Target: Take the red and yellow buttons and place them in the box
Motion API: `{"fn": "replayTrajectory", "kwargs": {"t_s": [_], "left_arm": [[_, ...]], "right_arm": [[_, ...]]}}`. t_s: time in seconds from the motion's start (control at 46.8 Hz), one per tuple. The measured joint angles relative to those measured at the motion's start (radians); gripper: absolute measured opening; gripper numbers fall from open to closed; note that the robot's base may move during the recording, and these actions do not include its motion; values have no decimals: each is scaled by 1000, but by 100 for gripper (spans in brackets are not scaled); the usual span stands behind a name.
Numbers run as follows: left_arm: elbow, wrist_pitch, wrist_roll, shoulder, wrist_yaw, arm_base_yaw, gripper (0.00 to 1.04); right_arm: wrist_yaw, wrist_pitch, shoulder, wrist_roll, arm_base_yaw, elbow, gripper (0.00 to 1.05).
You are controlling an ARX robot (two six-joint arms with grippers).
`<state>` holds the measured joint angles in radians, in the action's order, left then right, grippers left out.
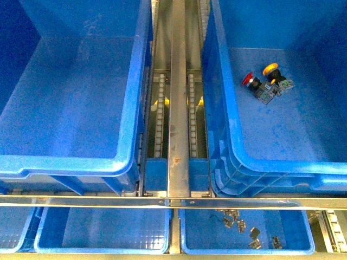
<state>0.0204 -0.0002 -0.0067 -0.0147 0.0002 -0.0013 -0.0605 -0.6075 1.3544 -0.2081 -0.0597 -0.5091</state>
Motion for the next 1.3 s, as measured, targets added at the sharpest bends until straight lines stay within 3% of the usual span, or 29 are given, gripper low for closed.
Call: {"fn": "replayTrajectory", "kwargs": {"t_s": [0.064, 0.149, 0.299, 0.534, 0.769, 0.897, 1.302], "left_arm": [[0, 0, 0, 0, 0, 0, 97], [0, 0, 0, 0, 0, 0, 97], [0, 0, 0, 0, 0, 0, 97], [0, 0, 0, 0, 0, 0, 97], [0, 0, 0, 0, 0, 0, 97], [0, 0, 0, 0, 0, 0, 97], [0, 0, 0, 0, 0, 0, 97]], "right_arm": [[6, -200, 2, 90, 0, 93, 75], [13, -322, -30, 141, 3, 160, 63], [53, -345, -129, 180, 55, 233, 40], [60, -309, -252, 198, 60, 337, 3], [60, -236, -394, 202, 60, 406, 4], [59, -271, -415, 202, 60, 457, 4], [60, -52, -672, 203, 60, 487, 4]]}}
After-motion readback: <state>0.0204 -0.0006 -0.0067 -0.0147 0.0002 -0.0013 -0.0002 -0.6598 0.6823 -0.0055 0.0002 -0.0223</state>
